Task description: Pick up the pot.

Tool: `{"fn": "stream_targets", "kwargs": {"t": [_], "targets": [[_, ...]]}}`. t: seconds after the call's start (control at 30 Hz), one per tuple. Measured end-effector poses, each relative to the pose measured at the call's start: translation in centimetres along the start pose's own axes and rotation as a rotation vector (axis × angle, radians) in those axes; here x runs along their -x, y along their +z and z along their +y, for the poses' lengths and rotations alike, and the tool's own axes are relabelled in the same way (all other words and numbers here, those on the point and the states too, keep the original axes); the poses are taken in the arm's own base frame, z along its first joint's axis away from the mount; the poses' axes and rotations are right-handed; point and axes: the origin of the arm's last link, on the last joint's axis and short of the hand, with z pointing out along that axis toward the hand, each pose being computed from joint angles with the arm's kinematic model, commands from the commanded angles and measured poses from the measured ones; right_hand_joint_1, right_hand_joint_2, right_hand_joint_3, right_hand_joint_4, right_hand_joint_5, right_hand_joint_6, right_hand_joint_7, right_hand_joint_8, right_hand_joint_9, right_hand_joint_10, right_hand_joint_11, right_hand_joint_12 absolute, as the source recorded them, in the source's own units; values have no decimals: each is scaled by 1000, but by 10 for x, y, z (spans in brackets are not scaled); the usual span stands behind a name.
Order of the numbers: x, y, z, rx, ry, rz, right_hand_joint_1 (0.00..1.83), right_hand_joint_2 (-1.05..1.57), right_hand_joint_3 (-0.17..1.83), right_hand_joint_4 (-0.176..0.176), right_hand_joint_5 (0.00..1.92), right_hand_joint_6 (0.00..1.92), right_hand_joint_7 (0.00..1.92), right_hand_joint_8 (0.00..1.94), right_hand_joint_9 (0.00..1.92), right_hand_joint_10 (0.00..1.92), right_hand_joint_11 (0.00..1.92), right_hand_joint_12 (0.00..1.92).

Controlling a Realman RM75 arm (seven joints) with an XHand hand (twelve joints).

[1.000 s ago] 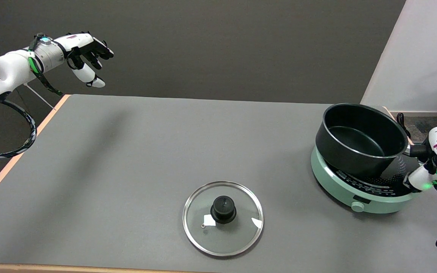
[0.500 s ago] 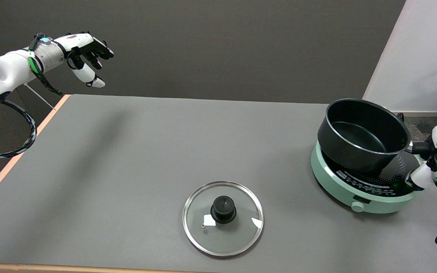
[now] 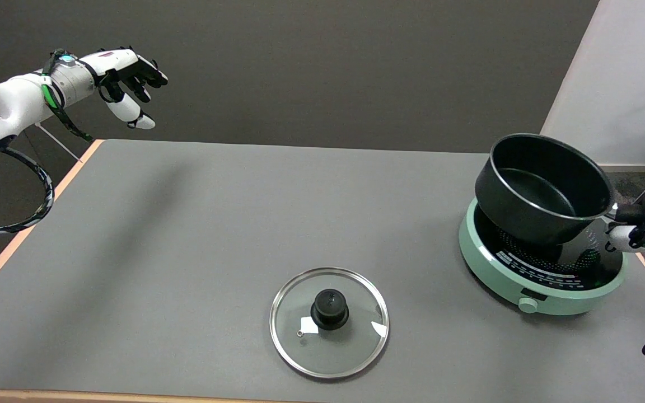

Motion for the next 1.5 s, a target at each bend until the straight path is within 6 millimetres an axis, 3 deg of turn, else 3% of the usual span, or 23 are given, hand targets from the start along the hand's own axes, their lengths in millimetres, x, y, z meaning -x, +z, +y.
{"fn": "stream_targets", "kwargs": {"t": [0.2,0.73,1.5], "targets": [[-2,0,0,-1,16,15,1221,929,596,-76,1789,1789,1789,1789,1789,1789,1789,1789],[-13,-4,-10,-61,52,105,1191,1040,694,-86,1789,1789,1789,1789,1789,1789,1789,1789],[-45,6,-74,-335,196,253,1208,1008,740,-81,1813,1813,1813,1813,1813,1813,1813,1813]]}}
